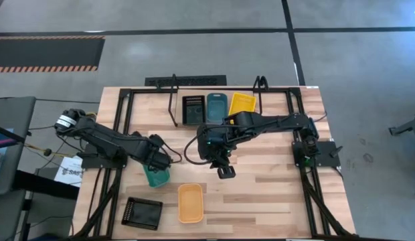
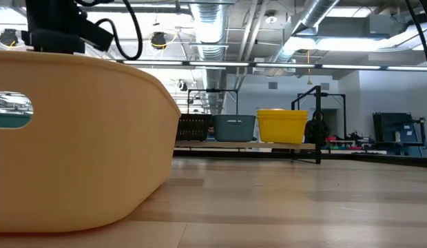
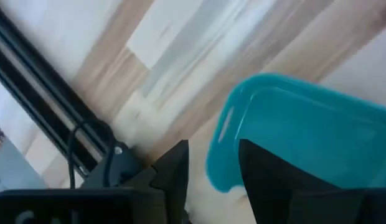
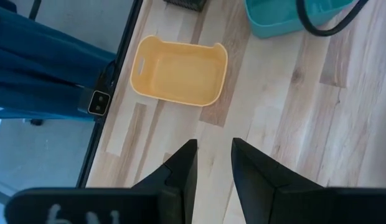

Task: Stack baskets on shelf by color
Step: Stack the light blue bin the blue bin

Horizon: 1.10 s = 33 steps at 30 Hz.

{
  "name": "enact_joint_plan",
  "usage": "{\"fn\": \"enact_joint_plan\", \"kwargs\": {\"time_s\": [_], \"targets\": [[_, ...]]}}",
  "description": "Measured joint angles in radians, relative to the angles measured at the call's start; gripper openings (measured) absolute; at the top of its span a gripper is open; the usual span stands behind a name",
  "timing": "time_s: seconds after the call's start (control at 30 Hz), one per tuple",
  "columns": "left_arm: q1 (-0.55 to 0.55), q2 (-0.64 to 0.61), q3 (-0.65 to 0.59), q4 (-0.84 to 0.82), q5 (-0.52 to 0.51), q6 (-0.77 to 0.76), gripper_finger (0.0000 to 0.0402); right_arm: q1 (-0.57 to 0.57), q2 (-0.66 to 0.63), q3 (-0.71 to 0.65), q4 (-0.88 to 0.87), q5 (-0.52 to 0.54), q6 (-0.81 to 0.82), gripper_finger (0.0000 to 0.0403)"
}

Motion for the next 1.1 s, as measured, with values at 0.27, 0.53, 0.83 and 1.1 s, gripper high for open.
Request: {"fn": "enact_joint_plan", "kwargs": {"time_s": [0.27,0.53,0.83,1.1], "targets": [[-0.001,0.000,-0.016,0.128,-0.021,-0.002,0.0121,0.000,0.000,0.000,0.008,0.000,0.003,0.0118],[0.042,0.000,-0.017,0.116,-0.003,-0.059,0.0121,0.002,0.000,0.000,0.008,-0.001,-0.029,0.0118],[0.112,-0.001,-0.088,0.171,0.072,0.159,0.0121,0.002,-0.005,0.000,0.007,-0.002,-0.039,0.0118],[0.135,-0.001,-0.229,0.233,0.126,0.171,0.0121,0.002,-0.005,0.000,0.007,-0.002,-0.040,0.0118]]}}
